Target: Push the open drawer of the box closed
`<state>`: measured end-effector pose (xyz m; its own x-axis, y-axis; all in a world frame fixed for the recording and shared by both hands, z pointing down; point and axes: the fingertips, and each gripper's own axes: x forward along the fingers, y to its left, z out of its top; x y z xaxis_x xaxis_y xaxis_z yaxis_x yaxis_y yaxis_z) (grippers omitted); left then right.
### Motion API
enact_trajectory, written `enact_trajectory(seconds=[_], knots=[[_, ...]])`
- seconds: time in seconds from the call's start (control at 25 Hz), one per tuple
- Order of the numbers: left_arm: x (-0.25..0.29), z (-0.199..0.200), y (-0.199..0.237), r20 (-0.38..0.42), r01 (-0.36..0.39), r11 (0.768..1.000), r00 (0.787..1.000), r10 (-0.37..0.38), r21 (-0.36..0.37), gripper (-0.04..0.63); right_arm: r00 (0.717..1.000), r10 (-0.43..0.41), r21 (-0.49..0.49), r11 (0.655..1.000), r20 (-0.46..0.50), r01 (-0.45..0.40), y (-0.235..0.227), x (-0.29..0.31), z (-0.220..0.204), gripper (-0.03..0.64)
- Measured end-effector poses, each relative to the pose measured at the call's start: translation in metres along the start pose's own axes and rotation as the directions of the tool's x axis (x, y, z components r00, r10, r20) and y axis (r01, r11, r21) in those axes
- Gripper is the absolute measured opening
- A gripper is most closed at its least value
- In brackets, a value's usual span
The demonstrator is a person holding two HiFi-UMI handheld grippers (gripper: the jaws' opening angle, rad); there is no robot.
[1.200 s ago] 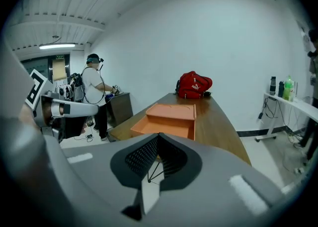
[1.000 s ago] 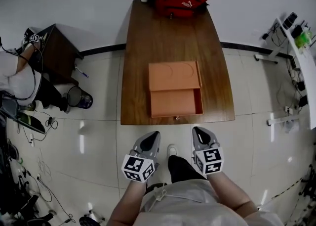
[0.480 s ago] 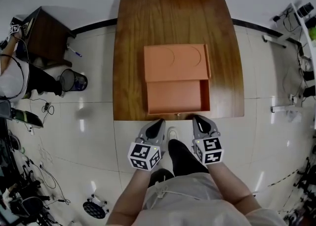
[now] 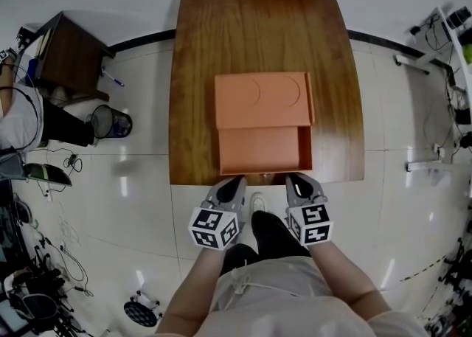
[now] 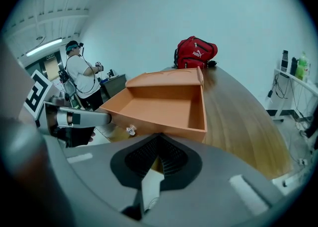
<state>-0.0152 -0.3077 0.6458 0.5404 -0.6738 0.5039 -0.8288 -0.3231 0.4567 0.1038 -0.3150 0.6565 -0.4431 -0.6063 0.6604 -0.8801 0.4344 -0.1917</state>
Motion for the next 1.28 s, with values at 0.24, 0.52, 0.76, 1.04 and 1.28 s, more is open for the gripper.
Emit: enact_trajectory(seconds=[0.24,0.52,0.76,1.04,1.28], knots=[[0.007,0.015,0.004,0.008,-0.007,1.000,1.000,0.007,-0.028,0.006,1.000,-0.011,-0.018,1.000,0.024,0.012,-0.009,0.011,0.015,0.003],[0.026,0.042,0.018,0.026,-0.015,0.998,1.000,0.016,-0.062,0.006,0.999,0.002,-0.028,1.000,0.038,-0.001,-0.022,0.028,0.040,0.003],[0.043,0.063,0.027,0.034,-0.021,0.998,0.999,0.023,-0.054,0.006,0.999,0.021,-0.017,1.000,0.038,-0.020,-0.032,0.044,0.061,0.003],[0.058,0.084,0.038,0.059,-0.028,0.999,0.998,0.030,-0.039,0.006,0.998,0.013,-0.017,1.000,0.058,-0.012,-0.047,0.052,0.083,0.003],[0.063,0.087,0.041,0.082,-0.018,0.999,0.996,0.022,-0.050,0.006,0.995,-0.009,-0.029,1.000,0.095,0.011,-0.057,0.049,0.090,0.005]])
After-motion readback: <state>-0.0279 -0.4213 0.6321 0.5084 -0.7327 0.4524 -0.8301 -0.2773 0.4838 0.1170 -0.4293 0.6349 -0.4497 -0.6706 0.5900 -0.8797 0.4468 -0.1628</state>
